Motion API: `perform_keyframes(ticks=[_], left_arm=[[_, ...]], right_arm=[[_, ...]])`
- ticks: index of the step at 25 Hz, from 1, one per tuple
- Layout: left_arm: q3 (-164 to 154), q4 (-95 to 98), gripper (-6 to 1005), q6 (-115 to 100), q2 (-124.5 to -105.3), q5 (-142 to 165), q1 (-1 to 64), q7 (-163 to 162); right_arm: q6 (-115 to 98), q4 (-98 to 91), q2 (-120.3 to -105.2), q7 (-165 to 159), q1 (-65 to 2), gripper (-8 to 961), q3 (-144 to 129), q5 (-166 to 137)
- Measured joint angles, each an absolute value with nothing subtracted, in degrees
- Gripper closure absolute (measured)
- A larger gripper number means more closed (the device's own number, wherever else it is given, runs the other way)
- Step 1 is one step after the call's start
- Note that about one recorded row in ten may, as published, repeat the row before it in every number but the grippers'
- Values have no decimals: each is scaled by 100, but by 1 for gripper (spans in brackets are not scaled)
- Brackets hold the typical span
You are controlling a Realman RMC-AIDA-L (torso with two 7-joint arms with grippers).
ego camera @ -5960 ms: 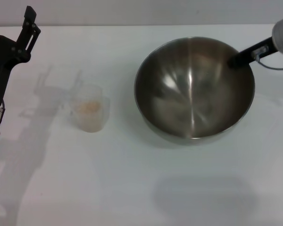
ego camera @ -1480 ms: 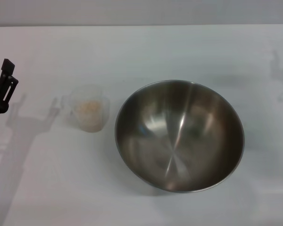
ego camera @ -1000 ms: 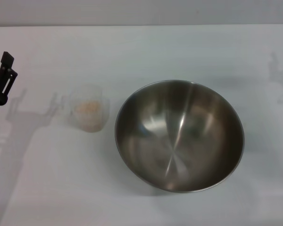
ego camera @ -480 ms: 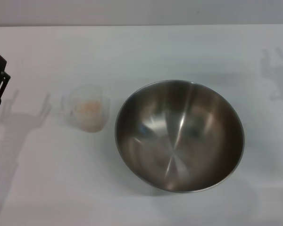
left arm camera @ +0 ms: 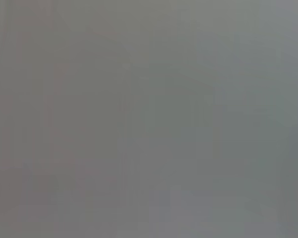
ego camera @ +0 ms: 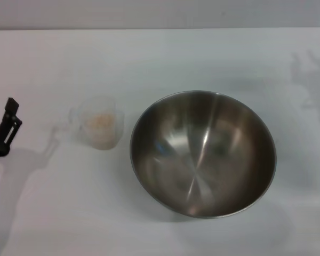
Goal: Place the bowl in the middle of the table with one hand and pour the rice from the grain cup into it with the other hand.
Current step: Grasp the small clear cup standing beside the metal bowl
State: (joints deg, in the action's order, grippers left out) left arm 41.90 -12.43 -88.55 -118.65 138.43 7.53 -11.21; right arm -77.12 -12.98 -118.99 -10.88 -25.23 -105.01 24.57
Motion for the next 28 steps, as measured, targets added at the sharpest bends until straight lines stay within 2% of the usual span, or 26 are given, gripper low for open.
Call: perform_keyframes(ticks=[8, 28], left_arm=[[3531, -1185, 278, -8757, -11867, 13845, 666, -1060], [3273, -1206, 287, -7286, -11889, 13836, 1224, -708]], right_arm=[[-7511, -1182, -11865, -1088, -2717, 596, -10495, 2501], [-7585, -1178, -11873, -1081, -2644, 596, -10491, 2507]])
